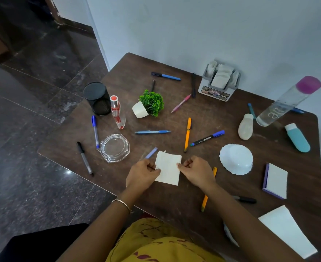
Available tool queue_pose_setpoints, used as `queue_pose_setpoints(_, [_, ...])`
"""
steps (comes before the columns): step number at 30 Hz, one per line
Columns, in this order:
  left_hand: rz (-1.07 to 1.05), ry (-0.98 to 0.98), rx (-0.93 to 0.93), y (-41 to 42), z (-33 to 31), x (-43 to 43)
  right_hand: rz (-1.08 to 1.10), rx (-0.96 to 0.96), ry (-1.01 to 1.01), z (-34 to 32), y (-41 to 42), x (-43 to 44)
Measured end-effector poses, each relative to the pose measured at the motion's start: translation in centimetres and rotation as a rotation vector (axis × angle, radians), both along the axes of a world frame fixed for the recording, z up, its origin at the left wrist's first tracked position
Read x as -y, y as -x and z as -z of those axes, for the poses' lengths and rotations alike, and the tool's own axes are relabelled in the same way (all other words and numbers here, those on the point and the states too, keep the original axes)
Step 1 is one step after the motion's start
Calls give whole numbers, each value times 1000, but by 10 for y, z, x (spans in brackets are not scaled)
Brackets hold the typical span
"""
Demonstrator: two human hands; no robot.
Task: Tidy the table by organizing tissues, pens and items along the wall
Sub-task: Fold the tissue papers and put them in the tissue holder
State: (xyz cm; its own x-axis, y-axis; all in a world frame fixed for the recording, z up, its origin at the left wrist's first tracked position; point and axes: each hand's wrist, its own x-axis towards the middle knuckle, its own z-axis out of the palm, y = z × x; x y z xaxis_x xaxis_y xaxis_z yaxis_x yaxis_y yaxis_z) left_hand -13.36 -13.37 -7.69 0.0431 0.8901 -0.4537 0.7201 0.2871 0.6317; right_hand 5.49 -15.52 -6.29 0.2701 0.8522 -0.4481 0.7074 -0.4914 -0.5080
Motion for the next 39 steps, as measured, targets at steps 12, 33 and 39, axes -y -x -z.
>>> queue_pose_setpoints(12, [11,34,42,-2,-10,-1,127,-116,-102,9,24,2])
queue_pose_setpoints(33, [-134,481,897,-42,-81,-64,285,-517,-390,-74,-31,-55])
queue_pose_setpoints(39, [-192,388,868,-68,-81,-94,244,-203,-543,-75,-30,-71])
